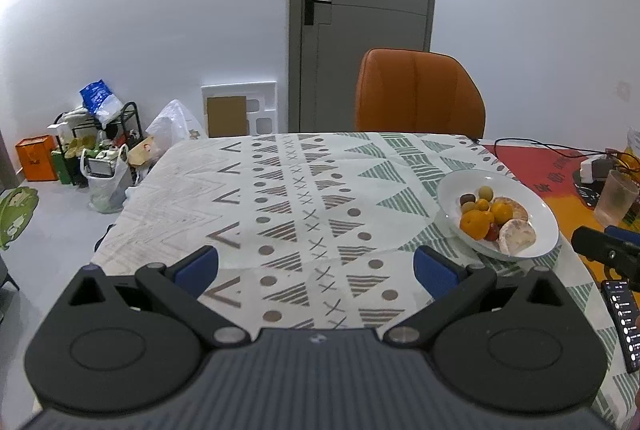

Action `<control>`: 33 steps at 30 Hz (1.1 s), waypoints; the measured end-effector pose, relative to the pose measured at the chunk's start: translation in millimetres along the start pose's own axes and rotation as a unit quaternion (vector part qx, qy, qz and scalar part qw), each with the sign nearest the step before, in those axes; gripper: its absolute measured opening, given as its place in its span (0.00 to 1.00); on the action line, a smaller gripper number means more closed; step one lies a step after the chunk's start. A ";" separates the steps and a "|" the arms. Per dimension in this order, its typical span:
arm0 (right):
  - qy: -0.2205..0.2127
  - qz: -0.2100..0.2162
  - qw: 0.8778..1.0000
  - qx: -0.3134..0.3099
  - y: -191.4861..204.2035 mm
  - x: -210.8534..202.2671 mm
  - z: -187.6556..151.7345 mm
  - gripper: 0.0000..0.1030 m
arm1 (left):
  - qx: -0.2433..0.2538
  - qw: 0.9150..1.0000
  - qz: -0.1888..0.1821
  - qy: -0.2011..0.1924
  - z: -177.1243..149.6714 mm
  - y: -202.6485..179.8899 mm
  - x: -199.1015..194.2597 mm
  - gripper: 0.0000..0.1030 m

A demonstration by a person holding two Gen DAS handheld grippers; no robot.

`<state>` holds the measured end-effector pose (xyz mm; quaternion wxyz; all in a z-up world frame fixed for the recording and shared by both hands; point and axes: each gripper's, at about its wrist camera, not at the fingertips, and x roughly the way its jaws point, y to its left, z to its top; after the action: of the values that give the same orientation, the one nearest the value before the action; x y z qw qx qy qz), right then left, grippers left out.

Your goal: Organize fruits

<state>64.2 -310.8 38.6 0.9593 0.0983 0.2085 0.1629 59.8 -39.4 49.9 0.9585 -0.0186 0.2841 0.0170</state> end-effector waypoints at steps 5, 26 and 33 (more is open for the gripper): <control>0.001 -0.003 1.000 -0.012 4.6 -6.9 -1.8 1.00 | -0.009 1.000 0.007 -0.003 -6.2 7.6 -8.7 1.00; 0.027 0.002 0.999 -0.029 25.1 -9.9 -20.0 1.00 | -0.032 0.999 0.023 0.012 -35.3 29.6 -22.7 1.00; 0.027 0.004 0.999 -0.040 31.2 -11.4 -20.2 1.00 | -0.033 0.999 0.022 0.011 -38.0 30.9 -24.9 1.00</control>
<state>37.2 -283.5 32.7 0.9561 0.0558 0.2268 0.1771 16.9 -10.8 30.9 0.9535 -0.0445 0.2944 0.0473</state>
